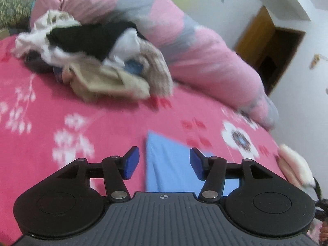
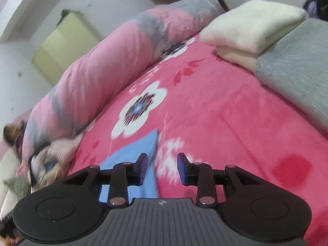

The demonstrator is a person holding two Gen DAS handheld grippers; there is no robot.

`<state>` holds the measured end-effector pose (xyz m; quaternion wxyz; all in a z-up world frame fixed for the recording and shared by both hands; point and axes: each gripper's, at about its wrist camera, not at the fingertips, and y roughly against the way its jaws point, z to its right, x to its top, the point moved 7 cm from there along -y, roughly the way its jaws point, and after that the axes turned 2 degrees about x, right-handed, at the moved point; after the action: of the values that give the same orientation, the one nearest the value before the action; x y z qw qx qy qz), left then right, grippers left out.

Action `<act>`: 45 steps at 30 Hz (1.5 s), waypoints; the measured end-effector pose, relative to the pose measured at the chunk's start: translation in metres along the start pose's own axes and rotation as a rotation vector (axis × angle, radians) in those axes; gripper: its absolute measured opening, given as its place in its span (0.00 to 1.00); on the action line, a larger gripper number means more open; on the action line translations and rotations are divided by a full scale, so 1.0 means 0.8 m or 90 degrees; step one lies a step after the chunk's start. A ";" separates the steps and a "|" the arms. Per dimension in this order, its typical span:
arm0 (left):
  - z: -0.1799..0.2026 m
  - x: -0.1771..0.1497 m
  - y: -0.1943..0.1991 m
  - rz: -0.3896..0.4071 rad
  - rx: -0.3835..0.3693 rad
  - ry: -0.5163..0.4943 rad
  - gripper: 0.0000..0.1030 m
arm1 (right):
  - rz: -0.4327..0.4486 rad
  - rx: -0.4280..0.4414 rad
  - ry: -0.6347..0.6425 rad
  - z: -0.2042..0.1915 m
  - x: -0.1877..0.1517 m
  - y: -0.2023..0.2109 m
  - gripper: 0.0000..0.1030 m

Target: Fold clothes

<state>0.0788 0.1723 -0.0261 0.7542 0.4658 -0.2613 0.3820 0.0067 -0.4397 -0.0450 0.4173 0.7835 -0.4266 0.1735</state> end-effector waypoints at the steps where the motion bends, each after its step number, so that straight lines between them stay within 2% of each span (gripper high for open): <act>1: 0.003 -0.012 0.007 -0.009 0.001 -0.002 0.53 | -0.007 -0.001 0.007 -0.004 -0.013 0.009 0.33; 5: 0.013 -0.057 0.034 -0.046 0.005 -0.009 0.53 | -0.032 -0.008 0.031 -0.014 -0.058 0.032 0.33; 9: -0.004 -0.079 0.056 -0.044 0.018 0.056 0.52 | -0.040 0.005 0.045 -0.028 -0.083 0.039 0.32; 12: -0.017 -0.091 0.069 -0.041 0.027 0.074 0.50 | -0.036 0.016 0.073 -0.046 -0.088 0.033 0.31; 15: -0.023 -0.100 0.073 -0.038 0.026 0.075 0.46 | -0.022 -0.009 0.087 -0.050 -0.081 0.023 0.30; 19: -0.031 -0.106 0.061 -0.043 0.006 0.110 0.46 | -0.016 -0.045 0.066 -0.035 -0.079 0.016 0.30; 23: -0.031 -0.113 0.047 -0.052 -0.018 0.139 0.44 | -0.040 -0.062 0.013 -0.014 -0.093 0.017 0.32; 26: -0.031 -0.119 0.038 -0.058 -0.019 0.160 0.30 | -0.048 -0.059 -0.018 -0.004 -0.105 0.022 0.32; 27: -0.032 -0.121 0.036 -0.059 -0.020 0.173 0.12 | -0.046 -0.058 -0.023 -0.001 -0.107 0.023 0.32; 28: -0.035 -0.122 0.035 -0.057 -0.022 0.191 0.01 | -0.044 -0.058 -0.027 0.001 -0.108 0.025 0.32; 30: -0.040 -0.123 0.035 -0.052 -0.027 0.225 0.00 | -0.041 -0.057 -0.037 0.005 -0.109 0.027 0.31; 32: -0.039 -0.112 0.050 -0.023 -0.046 0.235 0.00 | -0.041 -0.057 -0.047 0.008 -0.106 0.027 0.30; 35: -0.037 -0.094 0.070 0.001 -0.071 0.224 0.00 | -0.040 -0.060 -0.041 0.009 -0.105 0.030 0.30; 38: -0.049 -0.102 0.061 -0.029 -0.016 0.187 0.00 | -0.038 -0.059 -0.045 0.012 -0.107 0.029 0.30; 41: -0.058 -0.118 0.047 -0.084 -0.018 0.164 0.00 | -0.036 -0.058 -0.051 0.014 -0.108 0.029 0.30; 44: -0.056 -0.117 0.055 -0.072 -0.018 0.139 0.02 | -0.037 -0.063 -0.043 0.012 -0.107 0.031 0.30; 45: -0.056 -0.117 0.058 -0.069 -0.018 0.130 0.06 | -0.034 -0.068 -0.039 0.011 -0.106 0.033 0.30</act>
<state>-0.0111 0.1942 -0.0918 0.8027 0.4273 -0.1628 0.3829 -0.0640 -0.4101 -0.0900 0.4499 0.7761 -0.4265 0.1154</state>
